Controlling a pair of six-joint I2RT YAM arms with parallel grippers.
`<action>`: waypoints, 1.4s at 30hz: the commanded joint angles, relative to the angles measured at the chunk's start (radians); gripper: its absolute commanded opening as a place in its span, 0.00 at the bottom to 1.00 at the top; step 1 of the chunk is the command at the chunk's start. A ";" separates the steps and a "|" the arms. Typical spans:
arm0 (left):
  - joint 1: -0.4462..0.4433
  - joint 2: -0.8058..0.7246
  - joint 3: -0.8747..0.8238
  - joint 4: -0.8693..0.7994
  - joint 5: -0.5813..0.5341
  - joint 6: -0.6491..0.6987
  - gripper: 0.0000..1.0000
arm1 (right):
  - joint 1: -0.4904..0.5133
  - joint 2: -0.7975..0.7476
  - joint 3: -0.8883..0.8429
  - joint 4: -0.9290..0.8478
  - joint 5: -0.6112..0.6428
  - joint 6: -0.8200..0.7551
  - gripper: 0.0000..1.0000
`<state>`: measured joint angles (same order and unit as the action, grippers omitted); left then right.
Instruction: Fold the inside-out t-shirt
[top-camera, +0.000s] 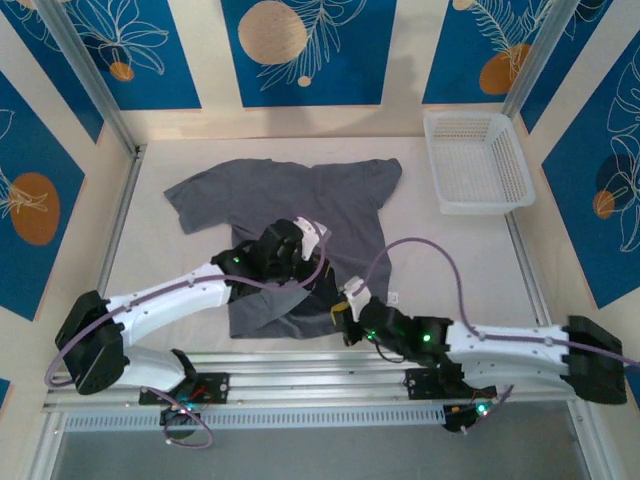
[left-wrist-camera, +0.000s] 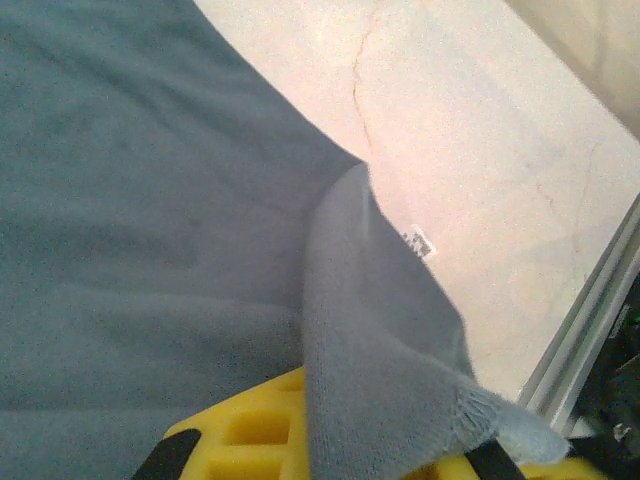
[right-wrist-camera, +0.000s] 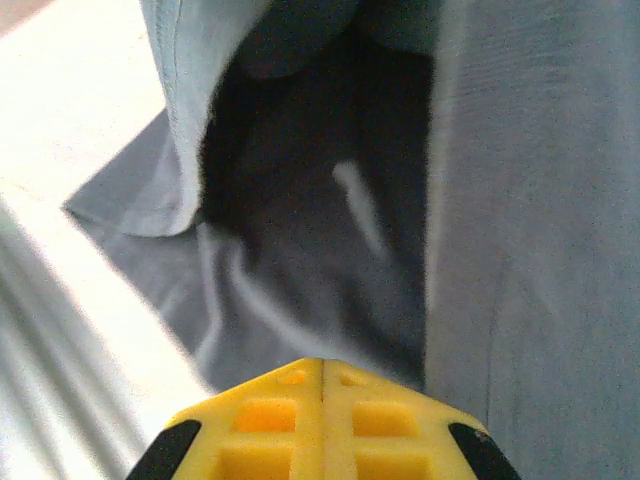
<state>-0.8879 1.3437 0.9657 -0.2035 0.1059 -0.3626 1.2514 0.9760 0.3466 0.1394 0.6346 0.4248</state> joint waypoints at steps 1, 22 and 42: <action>0.035 0.001 0.085 -0.074 0.056 -0.056 0.00 | 0.015 0.181 0.015 0.496 0.236 -0.348 0.00; 0.109 0.090 0.424 -0.174 0.413 -0.267 0.00 | -0.411 0.644 0.217 0.711 0.241 -0.641 0.00; 0.101 0.357 0.984 -0.183 0.494 -0.364 0.00 | -0.550 0.341 0.286 0.279 -0.219 -0.210 0.00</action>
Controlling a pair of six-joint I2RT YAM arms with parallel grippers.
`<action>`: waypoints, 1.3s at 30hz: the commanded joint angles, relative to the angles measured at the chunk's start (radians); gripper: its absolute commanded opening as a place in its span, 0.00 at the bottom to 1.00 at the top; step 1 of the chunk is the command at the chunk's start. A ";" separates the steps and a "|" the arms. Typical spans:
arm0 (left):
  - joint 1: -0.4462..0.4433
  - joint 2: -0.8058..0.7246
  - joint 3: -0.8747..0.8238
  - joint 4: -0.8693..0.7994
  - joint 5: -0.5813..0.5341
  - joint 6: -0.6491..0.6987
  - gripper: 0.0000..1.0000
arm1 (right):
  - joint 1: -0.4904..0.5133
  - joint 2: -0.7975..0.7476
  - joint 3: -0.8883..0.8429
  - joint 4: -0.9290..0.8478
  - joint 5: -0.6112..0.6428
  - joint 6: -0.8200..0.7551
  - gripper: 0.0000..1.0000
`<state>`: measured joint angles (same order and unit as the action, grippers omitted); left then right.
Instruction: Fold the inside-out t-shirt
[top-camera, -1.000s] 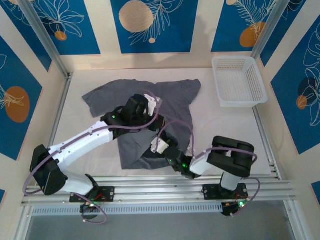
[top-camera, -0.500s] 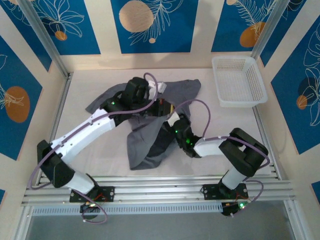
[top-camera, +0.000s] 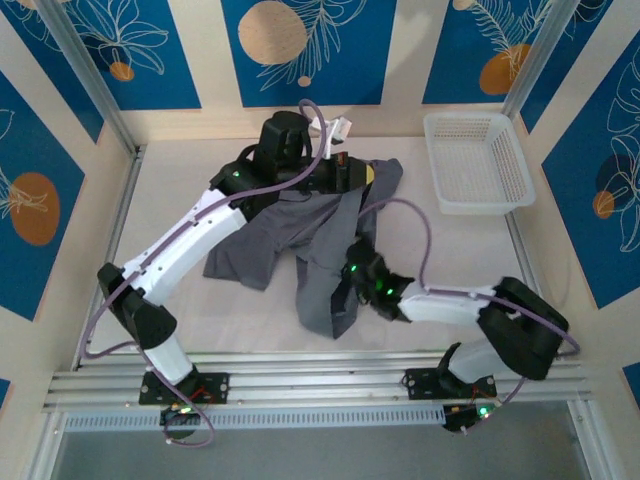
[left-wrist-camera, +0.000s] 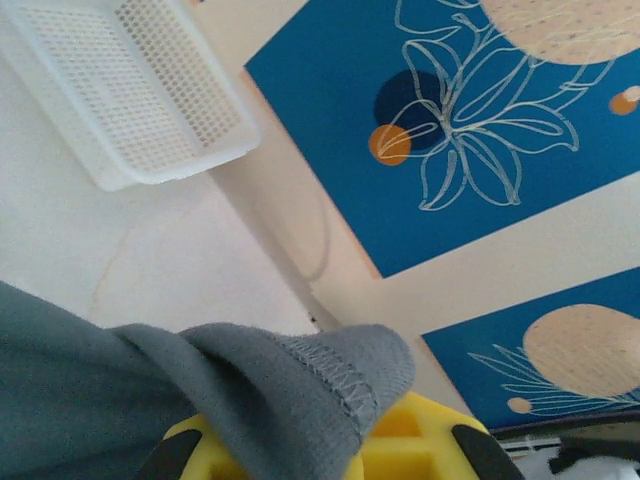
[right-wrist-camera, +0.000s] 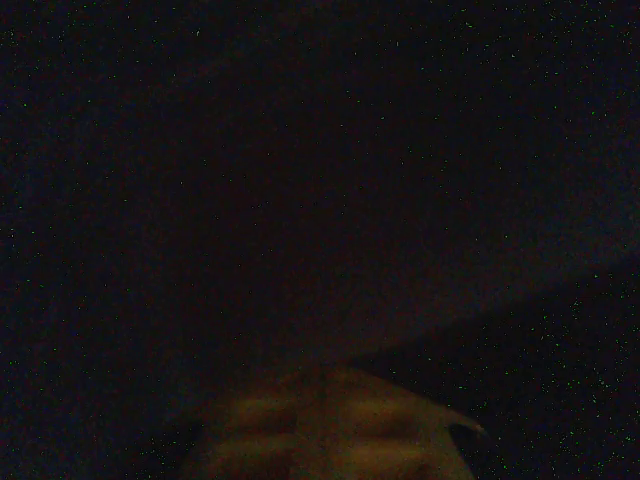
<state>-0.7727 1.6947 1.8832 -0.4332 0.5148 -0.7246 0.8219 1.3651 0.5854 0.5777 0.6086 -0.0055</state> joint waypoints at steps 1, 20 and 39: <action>-0.019 0.006 0.078 0.050 0.088 0.002 0.00 | -0.142 -0.038 0.058 -0.188 -0.213 0.236 0.00; -0.091 0.242 0.543 0.021 0.204 -0.061 0.00 | -0.123 0.147 0.389 -0.643 -0.398 0.657 0.00; -0.247 0.208 0.626 -0.018 0.365 0.112 0.00 | -0.227 0.485 0.726 -0.882 -0.661 0.759 0.00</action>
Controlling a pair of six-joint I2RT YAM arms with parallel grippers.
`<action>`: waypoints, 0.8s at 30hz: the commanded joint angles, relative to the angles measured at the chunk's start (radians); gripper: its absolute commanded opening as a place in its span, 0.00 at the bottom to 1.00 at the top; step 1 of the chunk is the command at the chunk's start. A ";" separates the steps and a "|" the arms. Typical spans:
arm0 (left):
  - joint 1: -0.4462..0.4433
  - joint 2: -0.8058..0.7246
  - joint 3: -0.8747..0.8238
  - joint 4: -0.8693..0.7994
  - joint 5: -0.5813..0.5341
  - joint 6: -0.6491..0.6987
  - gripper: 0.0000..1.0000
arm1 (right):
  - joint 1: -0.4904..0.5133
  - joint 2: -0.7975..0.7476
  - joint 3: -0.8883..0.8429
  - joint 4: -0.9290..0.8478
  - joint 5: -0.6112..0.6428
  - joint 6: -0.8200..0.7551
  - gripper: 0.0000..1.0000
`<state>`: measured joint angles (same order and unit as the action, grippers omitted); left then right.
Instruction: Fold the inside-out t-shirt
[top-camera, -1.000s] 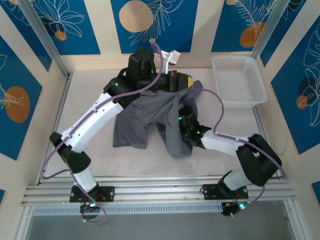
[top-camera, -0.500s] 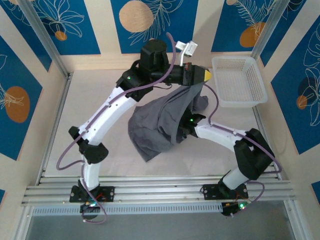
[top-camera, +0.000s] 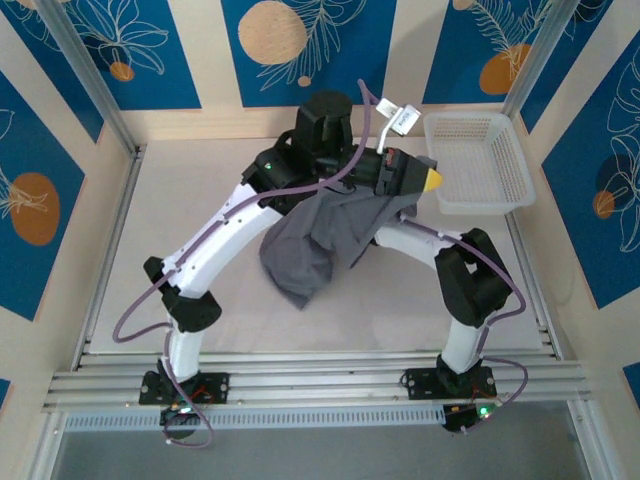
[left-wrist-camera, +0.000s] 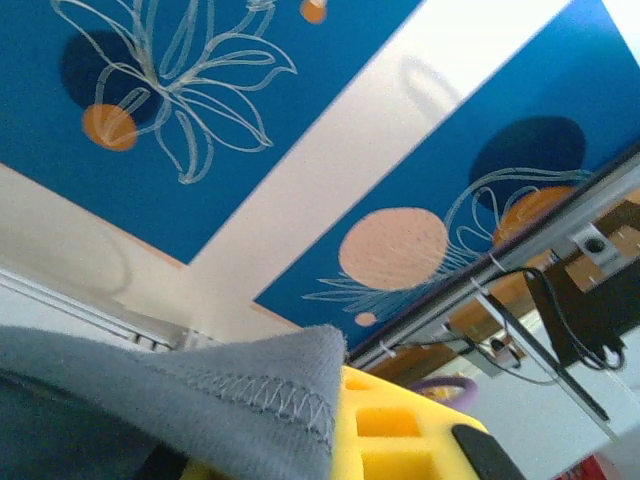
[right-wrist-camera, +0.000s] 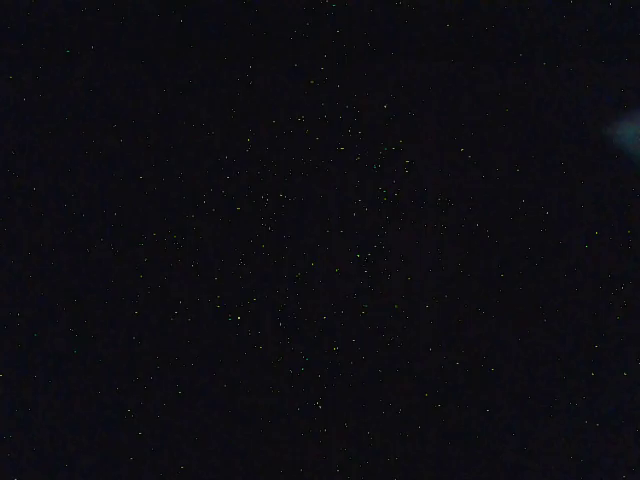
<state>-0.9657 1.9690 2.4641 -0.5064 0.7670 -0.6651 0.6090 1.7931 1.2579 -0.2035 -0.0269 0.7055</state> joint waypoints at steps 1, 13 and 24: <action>-0.066 -0.069 0.045 0.049 0.121 0.065 0.00 | -0.013 0.090 0.064 -0.106 -0.018 0.037 0.00; -0.142 -0.190 0.042 -0.213 -0.014 0.378 0.00 | -0.017 0.264 0.356 -0.378 0.013 -0.167 0.00; -0.179 -0.209 0.044 -0.308 -0.070 0.532 0.00 | -0.029 0.354 0.397 -0.761 0.562 -0.331 0.67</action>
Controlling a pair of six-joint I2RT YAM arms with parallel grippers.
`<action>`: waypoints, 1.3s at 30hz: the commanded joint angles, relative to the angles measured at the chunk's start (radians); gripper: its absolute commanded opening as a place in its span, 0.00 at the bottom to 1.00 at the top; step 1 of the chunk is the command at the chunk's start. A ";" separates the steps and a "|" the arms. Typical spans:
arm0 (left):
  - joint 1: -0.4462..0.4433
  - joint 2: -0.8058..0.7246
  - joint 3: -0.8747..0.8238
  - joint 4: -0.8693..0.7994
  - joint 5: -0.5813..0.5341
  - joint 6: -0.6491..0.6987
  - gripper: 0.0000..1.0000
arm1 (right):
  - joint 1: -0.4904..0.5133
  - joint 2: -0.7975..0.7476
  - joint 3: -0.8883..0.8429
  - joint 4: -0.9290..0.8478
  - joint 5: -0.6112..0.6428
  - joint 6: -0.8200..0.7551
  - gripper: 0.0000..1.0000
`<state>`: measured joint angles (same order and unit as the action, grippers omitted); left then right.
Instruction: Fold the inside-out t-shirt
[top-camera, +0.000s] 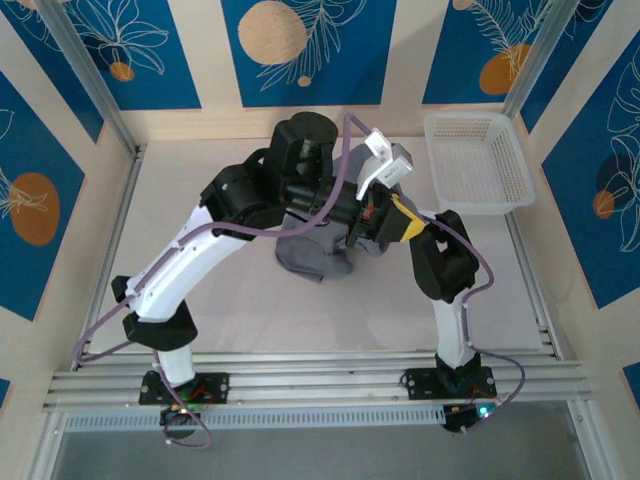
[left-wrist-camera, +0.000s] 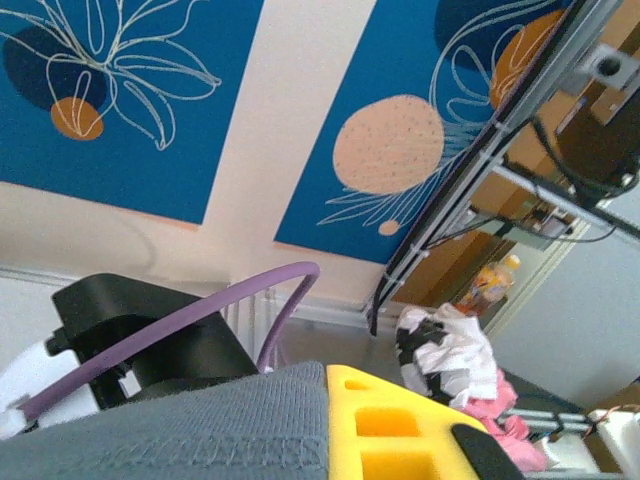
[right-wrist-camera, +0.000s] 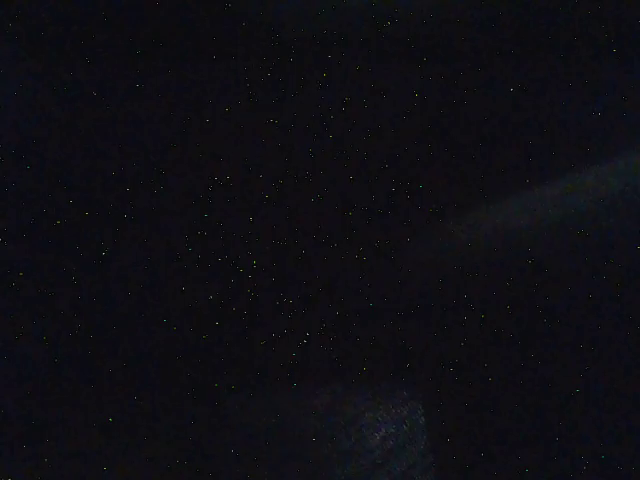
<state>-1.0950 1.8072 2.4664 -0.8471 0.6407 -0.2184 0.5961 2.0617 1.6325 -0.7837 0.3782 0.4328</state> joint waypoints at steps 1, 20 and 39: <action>-0.050 -0.051 0.043 0.030 0.052 0.091 0.00 | -0.017 0.092 0.022 -0.184 0.145 -0.062 0.73; 0.022 -0.130 -0.089 -0.016 -0.226 0.129 0.00 | 0.011 0.032 -0.074 -0.044 -0.205 -0.114 0.00; 0.687 -0.219 -1.108 0.269 -0.379 -0.269 0.00 | 0.179 -0.980 -0.545 0.473 -0.416 -0.118 0.00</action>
<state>-0.4088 1.5745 1.4590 -0.6704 0.2005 -0.4244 0.7872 1.1606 1.0786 -0.4511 0.0460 0.3363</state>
